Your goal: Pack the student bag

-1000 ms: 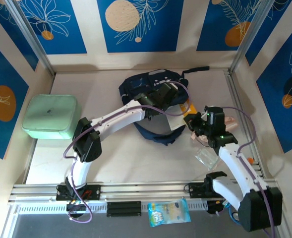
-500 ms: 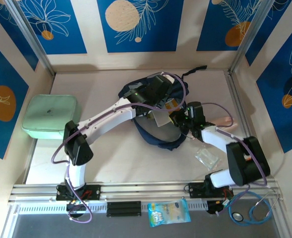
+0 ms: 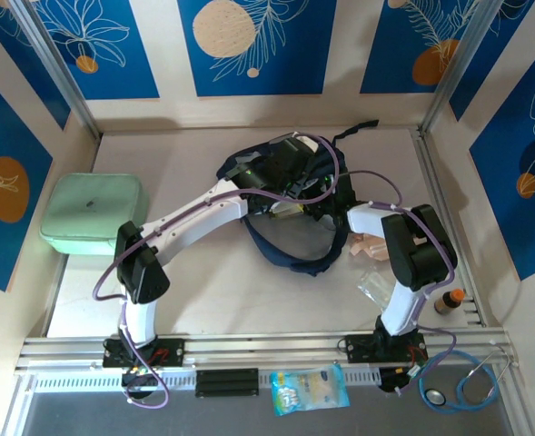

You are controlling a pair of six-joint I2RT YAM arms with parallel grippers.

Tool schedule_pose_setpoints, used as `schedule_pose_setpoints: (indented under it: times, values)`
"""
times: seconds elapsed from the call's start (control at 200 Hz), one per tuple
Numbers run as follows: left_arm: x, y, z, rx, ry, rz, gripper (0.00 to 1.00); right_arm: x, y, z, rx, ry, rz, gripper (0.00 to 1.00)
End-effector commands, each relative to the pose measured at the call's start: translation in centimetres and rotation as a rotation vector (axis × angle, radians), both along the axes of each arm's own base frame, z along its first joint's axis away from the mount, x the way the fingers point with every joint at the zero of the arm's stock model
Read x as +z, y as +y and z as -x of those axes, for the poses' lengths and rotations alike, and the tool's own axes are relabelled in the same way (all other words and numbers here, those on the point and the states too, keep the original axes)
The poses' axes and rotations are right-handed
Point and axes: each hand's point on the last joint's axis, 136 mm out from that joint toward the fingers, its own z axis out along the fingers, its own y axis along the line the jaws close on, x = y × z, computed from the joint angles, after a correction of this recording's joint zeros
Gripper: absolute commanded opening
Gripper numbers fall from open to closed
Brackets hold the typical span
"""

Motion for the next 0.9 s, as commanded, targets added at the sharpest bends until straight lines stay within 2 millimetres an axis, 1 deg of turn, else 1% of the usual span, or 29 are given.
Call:
schedule_pose_setpoints:
  times: [0.0, 0.135, 0.19, 0.26, 0.32, 0.395, 0.495, 0.575, 0.635, 0.74, 0.86, 0.895]
  values:
    - [6.2, 0.8, 0.1, 0.036, -0.095, 0.167, 0.0, 0.0, 0.5, 1.5, 0.04, 0.05, -0.018, 0.46]
    - [5.9, 1.0, -0.1, 0.041, -0.083, 0.171, 0.0, 0.8, -0.6, 3.1, 0.025, 0.035, -0.027, 0.58]
    - [5.9, 0.9, -0.2, 0.042, -0.081, 0.174, 0.0, 1.4, -1.1, 4.0, 0.023, 0.019, -0.03, 0.58]
    - [5.6, 1.1, -0.3, 0.046, -0.071, 0.175, 0.0, 1.8, -1.9, 5.6, 0.009, 0.01, -0.023, 0.58]
    - [5.2, 1.1, -0.4, 0.05, -0.059, 0.175, 0.0, 1.6, -2.8, 7.1, -0.007, 0.034, 0.004, 0.59]
    - [4.4, 1.1, -0.5, 0.05, -0.039, 0.175, 0.0, 1.5, -3.8, 8.6, -0.011, 0.037, 0.056, 0.64]
    - [3.6, 1.0, -0.4, 0.043, -0.016, 0.183, 0.0, 1.5, -5.3, 9.7, -0.014, 0.049, 0.12, 0.66]
    - [3.1, 0.9, -0.3, 0.037, 0.0, 0.182, 0.0, 2.4, -5.8, 10.0, -0.016, 0.033, 0.143, 0.65]
    - [2.5, 0.9, -0.2, 0.031, 0.017, 0.178, 0.0, 3.3, -6.6, 10.2, -0.041, 0.014, 0.185, 0.64]
    - [0.5, 0.6, 0.2, 0.004, 0.081, 0.179, 0.0, 4.4, -8.9, 10.9, -0.122, 0.003, 0.272, 0.63]
    - [-3.4, -0.5, 0.9, -0.101, 0.246, 0.245, 0.0, 5.6, -11.9, 12.0, -0.229, 0.01, 0.33, 0.64]
    - [-4.4, -0.8, 1.2, -0.129, 0.301, 0.272, 0.02, 6.0, -12.5, 12.1, -0.248, 0.0, 0.328, 0.64]
